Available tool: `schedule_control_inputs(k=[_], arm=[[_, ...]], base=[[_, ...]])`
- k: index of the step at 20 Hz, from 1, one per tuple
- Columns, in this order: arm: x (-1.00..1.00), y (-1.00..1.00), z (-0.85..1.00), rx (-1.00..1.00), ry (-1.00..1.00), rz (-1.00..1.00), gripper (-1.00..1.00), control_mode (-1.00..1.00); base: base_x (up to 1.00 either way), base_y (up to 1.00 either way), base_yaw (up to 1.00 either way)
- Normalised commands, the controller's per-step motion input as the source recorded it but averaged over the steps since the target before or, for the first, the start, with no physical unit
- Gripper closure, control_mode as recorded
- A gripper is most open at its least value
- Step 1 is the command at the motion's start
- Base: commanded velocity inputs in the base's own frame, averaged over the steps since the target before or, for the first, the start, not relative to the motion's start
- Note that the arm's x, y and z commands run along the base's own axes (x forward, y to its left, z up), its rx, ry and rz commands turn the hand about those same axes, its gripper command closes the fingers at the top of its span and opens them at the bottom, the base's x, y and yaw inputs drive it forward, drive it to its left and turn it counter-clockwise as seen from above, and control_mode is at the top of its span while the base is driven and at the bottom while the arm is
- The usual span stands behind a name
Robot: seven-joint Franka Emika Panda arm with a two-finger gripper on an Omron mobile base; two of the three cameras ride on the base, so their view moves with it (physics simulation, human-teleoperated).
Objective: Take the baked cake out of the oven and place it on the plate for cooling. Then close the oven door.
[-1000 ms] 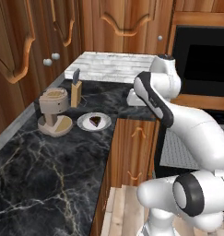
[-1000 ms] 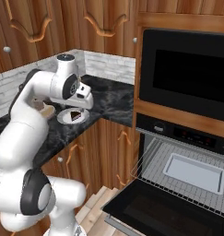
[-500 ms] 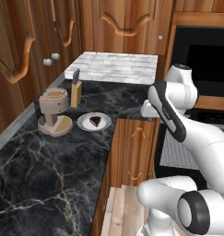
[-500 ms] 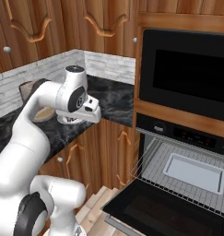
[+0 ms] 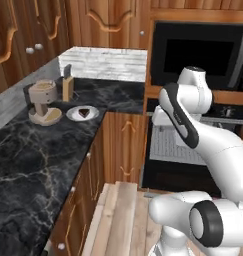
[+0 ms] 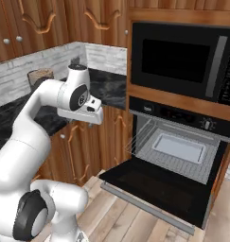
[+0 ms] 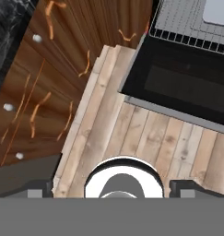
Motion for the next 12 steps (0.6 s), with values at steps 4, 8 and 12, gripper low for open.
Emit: schedule_control_inputs(k=[4,8,12], arm=[[0.00,0.00,0.00,0.00,0.00,0.00,-1.00,1.00],[0.00,0.00,0.00,0.00,0.00,0.00,-1.00,1.00],[0.00,0.00,0.00,0.00,0.00,0.00,-1.00,1.00]], base=[[-0.03,-1.00,0.47],[0.16,-0.90,0.57],[0.19,-0.93,0.54]])
